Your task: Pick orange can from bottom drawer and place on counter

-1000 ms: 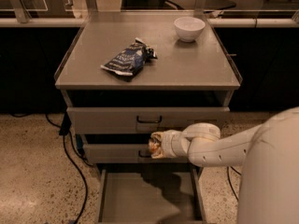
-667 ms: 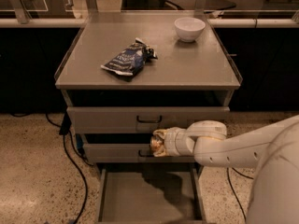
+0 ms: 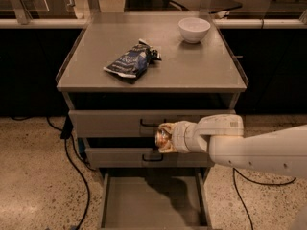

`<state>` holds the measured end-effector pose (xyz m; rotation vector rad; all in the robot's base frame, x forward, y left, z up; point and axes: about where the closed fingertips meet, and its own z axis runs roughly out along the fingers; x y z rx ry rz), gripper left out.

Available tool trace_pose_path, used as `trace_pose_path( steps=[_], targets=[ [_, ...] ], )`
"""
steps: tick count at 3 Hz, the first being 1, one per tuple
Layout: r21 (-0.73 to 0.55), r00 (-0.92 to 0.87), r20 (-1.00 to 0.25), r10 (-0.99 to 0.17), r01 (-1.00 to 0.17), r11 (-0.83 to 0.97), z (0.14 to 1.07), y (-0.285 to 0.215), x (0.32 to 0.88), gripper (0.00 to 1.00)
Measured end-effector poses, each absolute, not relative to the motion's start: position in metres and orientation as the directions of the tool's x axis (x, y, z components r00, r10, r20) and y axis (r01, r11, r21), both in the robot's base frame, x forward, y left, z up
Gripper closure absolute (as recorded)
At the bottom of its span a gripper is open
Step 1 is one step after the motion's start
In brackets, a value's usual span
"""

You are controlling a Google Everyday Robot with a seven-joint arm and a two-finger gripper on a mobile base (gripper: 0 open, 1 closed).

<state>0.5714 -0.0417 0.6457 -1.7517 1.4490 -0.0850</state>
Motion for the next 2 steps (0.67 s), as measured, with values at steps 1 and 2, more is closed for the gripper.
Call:
trace_pose_path(
  steps=[1,2],
  targets=[
    [-0.638,0.344,-0.434,-0.833,-0.77,0.014,0.667,-0.043,0.565,1.0],
    [-0.678,0.388,-0.421,-0.82,-0.735,0.001,0.708,-0.041,0.57,1.0]
  ],
)
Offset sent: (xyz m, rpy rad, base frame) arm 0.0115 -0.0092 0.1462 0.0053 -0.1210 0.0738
